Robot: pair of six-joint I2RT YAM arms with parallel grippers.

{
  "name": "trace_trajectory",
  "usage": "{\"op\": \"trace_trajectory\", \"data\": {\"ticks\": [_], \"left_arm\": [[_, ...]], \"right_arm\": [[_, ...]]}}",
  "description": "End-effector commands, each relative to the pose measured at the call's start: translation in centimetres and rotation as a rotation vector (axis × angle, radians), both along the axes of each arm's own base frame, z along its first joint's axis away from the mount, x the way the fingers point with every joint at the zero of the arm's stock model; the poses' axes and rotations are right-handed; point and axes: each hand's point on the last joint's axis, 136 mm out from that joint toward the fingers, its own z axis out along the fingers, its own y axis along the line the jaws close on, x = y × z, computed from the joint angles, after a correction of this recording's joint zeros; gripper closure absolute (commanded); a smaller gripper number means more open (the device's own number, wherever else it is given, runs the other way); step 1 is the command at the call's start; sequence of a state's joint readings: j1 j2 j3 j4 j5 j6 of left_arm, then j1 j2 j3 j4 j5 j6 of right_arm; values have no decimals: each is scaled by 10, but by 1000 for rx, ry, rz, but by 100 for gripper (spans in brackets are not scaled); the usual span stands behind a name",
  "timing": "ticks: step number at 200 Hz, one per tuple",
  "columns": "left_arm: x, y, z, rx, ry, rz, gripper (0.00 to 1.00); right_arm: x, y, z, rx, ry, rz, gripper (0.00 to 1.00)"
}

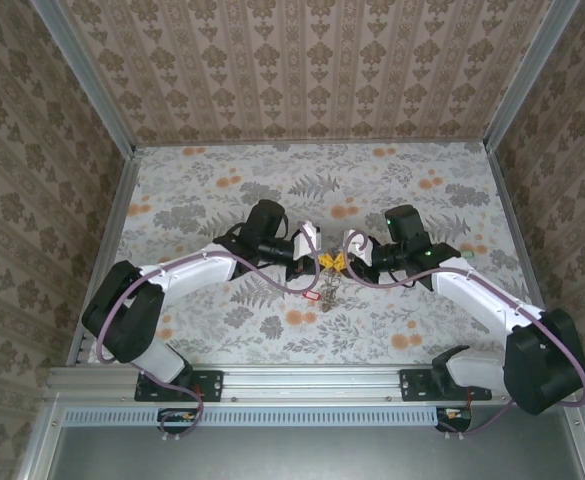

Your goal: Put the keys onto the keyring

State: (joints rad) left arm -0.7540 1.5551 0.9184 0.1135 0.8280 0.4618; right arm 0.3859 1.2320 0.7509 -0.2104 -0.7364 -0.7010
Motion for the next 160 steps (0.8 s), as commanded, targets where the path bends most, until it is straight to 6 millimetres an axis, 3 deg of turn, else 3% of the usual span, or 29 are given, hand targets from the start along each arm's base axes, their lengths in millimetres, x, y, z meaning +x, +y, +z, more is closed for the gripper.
{"op": "trace_trajectory", "data": {"ticks": [1, 160], "left_arm": [[2, -4, 12, -61, -29, 7, 100], [6, -2, 22, -185, 26, 72, 100]], "right_arm": [[2, 0, 11, 20, -61, -6, 87], [7, -8, 9, 50, -75, -54, 84]]}}
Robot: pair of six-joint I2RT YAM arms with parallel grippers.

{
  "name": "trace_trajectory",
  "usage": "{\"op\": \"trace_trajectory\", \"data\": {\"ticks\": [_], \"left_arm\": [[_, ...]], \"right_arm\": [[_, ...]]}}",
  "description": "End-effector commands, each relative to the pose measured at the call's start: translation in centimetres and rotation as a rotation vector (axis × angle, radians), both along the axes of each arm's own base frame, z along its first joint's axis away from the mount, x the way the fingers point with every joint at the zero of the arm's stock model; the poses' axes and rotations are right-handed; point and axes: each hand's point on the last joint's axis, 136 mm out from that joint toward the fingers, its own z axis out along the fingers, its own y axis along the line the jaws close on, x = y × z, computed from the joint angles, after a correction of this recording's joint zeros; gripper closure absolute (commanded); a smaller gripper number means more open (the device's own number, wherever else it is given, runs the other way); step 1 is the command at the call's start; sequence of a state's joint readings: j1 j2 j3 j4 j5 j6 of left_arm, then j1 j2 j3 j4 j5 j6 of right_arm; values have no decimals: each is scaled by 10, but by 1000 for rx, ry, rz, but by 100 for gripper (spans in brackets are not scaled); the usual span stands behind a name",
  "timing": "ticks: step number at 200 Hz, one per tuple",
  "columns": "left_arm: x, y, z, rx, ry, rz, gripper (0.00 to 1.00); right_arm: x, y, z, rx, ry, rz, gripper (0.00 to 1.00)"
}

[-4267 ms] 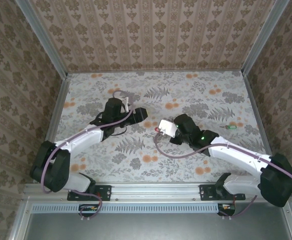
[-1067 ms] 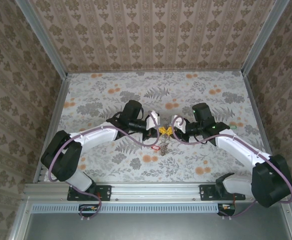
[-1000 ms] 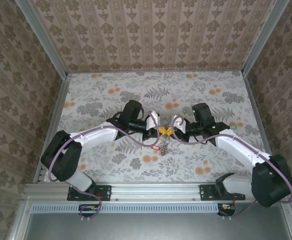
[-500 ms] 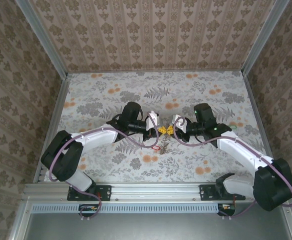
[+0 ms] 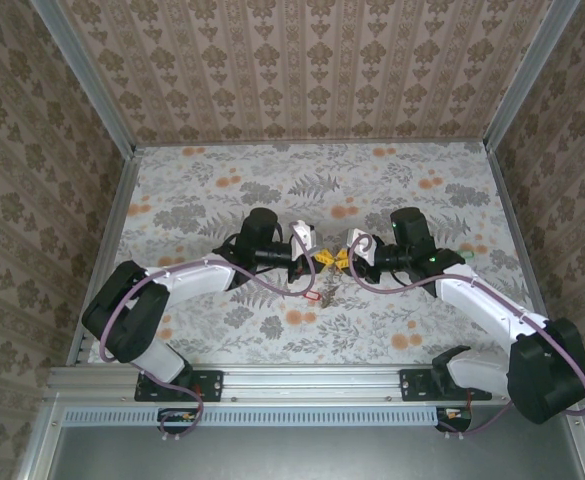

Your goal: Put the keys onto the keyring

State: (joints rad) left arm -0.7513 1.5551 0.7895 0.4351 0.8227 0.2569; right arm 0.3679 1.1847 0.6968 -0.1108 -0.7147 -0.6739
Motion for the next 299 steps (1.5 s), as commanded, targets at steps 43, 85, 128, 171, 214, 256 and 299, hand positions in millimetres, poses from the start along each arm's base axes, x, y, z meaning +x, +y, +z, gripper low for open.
{"op": "trace_trajectory", "data": {"ticks": [43, 85, 128, 171, 214, 256, 299], "left_arm": [[3, 1, 19, -77, -19, 13, 100], [2, 1, 14, -45, -17, 8, 95], [0, 0, 13, 9, -42, -23, 81], [0, -3, 19, 2, -61, -36, 76], [1, -7, 25, -9, -74, -41, 75], [-3, -11, 19, 13, -73, -59, 76], [-5, -12, 13, 42, -80, -67, 81]], "right_arm": [[3, -3, 8, 44, -7, -24, 92], [0, -2, 14, 35, 4, 3, 100], [-5, -3, 15, -14, 41, 42, 100], [-8, -2, 18, -21, 60, 69, 100], [-8, -1, 19, -33, 62, 77, 100], [-7, 0, 20, -27, 63, 79, 100], [-7, 2, 22, -20, 62, 85, 100]]}}
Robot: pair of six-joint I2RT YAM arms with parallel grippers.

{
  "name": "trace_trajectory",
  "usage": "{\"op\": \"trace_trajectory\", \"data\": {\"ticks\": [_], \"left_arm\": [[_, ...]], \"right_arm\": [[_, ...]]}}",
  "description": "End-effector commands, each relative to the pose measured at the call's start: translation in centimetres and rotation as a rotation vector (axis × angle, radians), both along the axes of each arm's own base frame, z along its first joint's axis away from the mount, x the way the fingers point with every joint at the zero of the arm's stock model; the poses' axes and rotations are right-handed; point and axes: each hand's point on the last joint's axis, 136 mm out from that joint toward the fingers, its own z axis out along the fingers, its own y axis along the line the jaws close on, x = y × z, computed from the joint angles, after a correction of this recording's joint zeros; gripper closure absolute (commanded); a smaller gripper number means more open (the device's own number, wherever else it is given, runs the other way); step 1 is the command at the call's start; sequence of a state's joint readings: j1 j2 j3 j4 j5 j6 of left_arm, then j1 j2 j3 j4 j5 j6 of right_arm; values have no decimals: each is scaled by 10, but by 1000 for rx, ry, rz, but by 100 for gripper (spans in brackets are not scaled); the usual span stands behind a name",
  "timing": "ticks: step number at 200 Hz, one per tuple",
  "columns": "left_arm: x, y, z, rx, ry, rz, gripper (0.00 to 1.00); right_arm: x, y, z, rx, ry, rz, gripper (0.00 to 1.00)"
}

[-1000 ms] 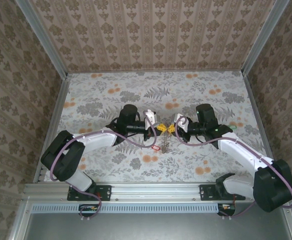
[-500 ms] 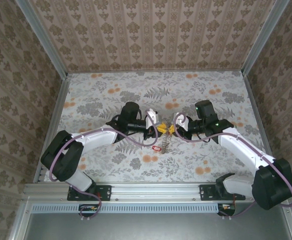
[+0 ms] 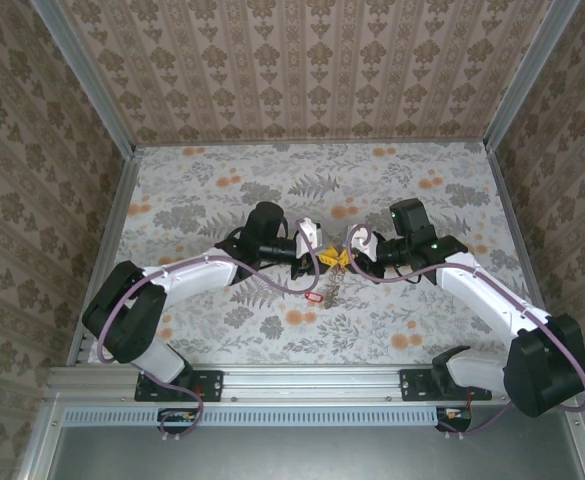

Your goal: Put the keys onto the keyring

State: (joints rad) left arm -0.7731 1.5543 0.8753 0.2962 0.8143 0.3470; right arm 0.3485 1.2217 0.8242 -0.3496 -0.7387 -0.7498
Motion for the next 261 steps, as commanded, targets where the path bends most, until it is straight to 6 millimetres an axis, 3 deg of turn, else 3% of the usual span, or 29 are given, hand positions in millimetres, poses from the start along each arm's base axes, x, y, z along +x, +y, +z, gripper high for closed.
{"op": "trace_trajectory", "data": {"ticks": [1, 41, 107, 148, 207, 242, 261], "left_arm": [[-2, -4, 3, 9, -28, -26, 82], [-3, -3, 1, 20, -33, -27, 89], [-3, -5, 10, -4, -45, -29, 84], [-2, -5, 9, 2, -46, -24, 91], [-1, -5, 12, -8, -51, -17, 86], [-1, -5, 13, -7, -53, -19, 100], [-1, -4, 13, -7, -58, -13, 100]], "right_arm": [[-1, 7, 16, 40, -19, 45, 100], [-1, 7, 15, 40, -15, 41, 100], [-2, 8, 14, 37, -4, 44, 100], [0, 9, 13, 39, -3, 42, 100], [-1, 9, 10, 27, 12, 39, 100], [-1, 9, 10, 27, 11, 37, 100], [-1, 9, 11, 27, 7, 37, 100]]}}
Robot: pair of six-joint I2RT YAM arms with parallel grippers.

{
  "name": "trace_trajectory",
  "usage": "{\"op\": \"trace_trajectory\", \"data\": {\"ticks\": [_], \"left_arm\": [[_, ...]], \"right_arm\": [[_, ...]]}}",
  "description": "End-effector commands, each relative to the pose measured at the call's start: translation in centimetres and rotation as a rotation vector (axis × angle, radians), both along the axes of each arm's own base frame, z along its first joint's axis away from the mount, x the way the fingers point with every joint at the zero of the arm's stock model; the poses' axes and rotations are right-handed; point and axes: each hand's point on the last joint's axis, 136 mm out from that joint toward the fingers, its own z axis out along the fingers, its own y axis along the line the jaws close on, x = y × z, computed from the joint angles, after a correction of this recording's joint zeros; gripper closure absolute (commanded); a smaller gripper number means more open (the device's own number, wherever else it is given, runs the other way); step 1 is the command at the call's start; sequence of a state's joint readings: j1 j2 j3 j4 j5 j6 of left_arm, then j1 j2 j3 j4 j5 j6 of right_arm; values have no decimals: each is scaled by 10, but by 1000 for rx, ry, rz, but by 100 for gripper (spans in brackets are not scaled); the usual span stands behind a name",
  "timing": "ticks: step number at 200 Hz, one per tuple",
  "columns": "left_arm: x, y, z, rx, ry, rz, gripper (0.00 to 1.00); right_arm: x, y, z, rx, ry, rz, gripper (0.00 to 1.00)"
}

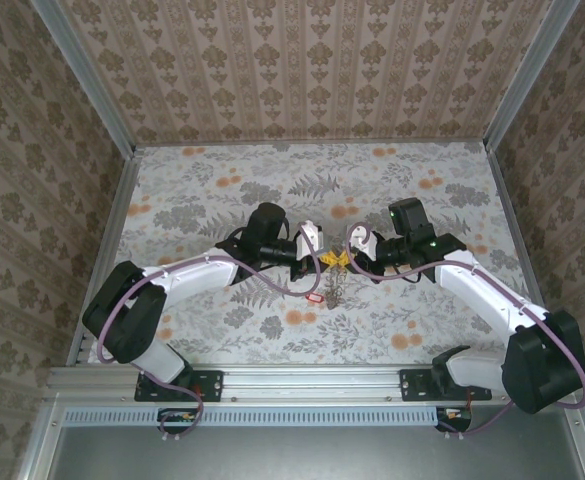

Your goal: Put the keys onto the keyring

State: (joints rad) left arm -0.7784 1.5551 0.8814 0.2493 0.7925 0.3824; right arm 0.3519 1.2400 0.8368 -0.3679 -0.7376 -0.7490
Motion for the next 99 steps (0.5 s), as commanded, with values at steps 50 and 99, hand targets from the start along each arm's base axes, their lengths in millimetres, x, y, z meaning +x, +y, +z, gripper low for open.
{"op": "trace_trajectory", "data": {"ticks": [50, 99], "left_arm": [[10, 1, 28, -85, -47, 44, 100], [16, 9, 40, -190, 7, 75, 100]], "right_arm": [[0, -1, 20, 40, -73, -36, 82], [6, -22, 42, 93, -188, -200, 74]]}}
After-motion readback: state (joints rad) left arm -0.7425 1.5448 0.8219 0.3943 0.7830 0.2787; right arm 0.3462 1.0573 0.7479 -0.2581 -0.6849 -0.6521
